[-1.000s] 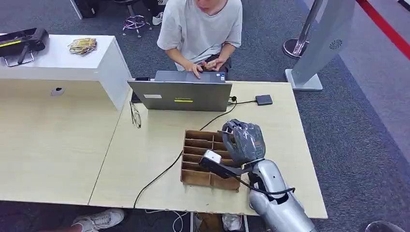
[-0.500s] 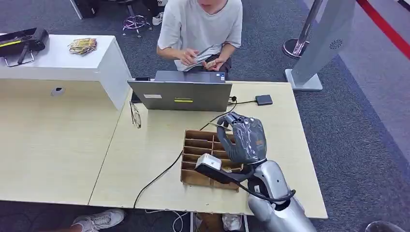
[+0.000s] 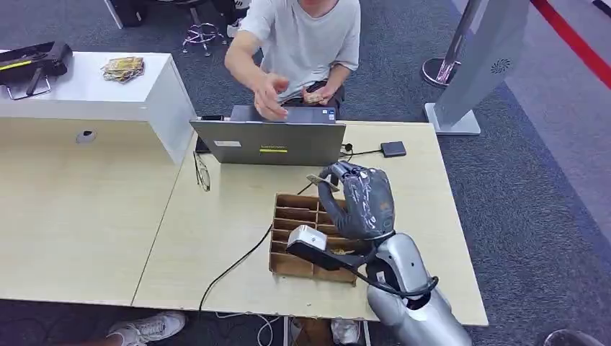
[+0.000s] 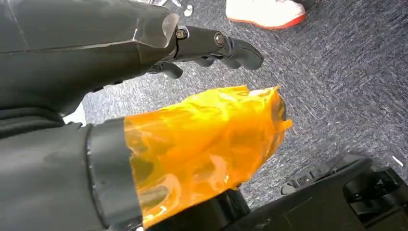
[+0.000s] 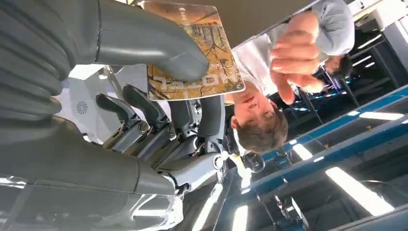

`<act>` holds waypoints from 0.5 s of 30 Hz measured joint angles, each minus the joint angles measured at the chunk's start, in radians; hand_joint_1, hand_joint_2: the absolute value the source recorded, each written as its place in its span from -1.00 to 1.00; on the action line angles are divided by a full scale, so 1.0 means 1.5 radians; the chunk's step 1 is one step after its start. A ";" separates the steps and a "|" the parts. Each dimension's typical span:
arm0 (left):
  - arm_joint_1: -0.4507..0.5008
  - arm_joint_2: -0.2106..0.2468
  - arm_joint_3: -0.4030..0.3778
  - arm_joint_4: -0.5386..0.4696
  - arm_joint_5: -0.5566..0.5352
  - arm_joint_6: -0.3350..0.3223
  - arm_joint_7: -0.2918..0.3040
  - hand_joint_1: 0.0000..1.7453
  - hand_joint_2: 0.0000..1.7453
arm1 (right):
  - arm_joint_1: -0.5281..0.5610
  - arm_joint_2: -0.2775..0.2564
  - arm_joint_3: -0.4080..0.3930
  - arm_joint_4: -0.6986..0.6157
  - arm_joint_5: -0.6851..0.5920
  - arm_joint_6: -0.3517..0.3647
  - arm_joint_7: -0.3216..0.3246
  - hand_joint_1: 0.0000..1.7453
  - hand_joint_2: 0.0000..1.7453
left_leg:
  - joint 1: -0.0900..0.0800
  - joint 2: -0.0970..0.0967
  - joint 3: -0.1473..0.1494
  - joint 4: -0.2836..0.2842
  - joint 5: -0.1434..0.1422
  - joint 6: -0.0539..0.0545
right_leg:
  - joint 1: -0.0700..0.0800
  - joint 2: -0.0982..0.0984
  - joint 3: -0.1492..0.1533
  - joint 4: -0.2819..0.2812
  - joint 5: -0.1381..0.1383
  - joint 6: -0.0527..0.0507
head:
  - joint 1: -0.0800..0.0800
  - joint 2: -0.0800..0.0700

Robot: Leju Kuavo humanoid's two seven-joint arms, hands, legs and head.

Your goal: Pass the card to the sensor for recognition and then transmit it.

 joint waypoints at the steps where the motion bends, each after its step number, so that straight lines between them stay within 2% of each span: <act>1: 0.000 0.000 0.000 0.000 -0.001 0.000 0.000 -1.00 -1.00 | -0.004 0.002 0.000 0.003 -0.001 0.000 0.000 0.92 1.00 | 0.000 0.000 0.000 0.000 0.000 0.000 | 0.000 0.000 0.000 0.000 0.000 0.000 | 0.000 0.000; 15: 0.000 0.000 -0.001 0.000 -0.010 -0.002 0.001 -1.00 -1.00 | -0.041 0.032 0.004 0.032 -0.006 0.008 0.005 0.94 1.00 | 0.000 0.000 0.000 0.000 0.000 0.000 | 0.000 0.000 0.000 0.000 0.000 0.000 | 0.000 0.000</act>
